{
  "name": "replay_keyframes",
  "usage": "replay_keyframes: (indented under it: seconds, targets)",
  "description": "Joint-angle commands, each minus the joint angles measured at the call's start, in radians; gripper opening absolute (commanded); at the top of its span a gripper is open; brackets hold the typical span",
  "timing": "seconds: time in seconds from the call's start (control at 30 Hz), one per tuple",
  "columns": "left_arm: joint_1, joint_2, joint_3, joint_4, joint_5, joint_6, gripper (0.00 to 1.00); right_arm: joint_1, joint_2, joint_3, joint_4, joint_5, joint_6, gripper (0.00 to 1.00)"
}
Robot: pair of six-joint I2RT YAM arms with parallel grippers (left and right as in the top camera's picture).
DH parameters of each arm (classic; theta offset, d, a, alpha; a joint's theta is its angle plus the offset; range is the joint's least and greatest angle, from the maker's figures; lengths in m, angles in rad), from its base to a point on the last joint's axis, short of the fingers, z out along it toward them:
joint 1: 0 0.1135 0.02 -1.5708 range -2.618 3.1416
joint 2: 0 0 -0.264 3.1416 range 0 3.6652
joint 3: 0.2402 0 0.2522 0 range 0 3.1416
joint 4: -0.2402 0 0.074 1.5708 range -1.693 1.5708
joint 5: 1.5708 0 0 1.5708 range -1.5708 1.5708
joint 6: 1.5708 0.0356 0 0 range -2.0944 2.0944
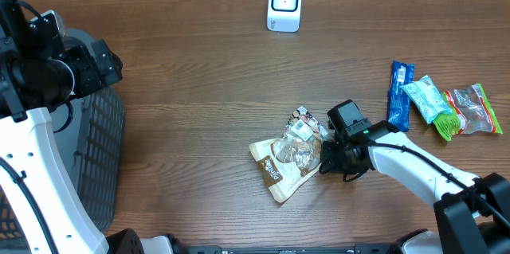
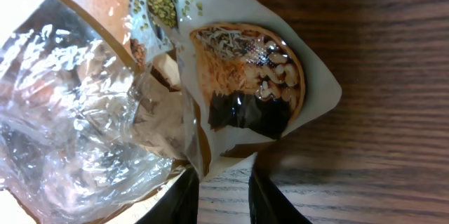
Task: Scan the item barcode
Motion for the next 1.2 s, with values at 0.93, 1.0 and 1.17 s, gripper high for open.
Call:
replay_keyframes:
  seconds: [0.93, 1.0, 1.17]
  targets:
    - [-0.005, -0.011, 0.017, 0.002, 0.008, -0.018, 1.00, -0.034, 0.060, 0.216, 0.035, -0.180, -0.105, 0.77]
    - [-0.005, -0.011, 0.017, 0.002, 0.008, -0.018, 0.99, -0.017, 0.088, 0.214, 0.042, -0.182, -0.105, 0.80]
    - [-0.005, -0.011, 0.017, 0.002, 0.008, -0.018, 1.00, 0.018, 0.150, 0.214, 0.049, -0.175, -0.105, 0.83]
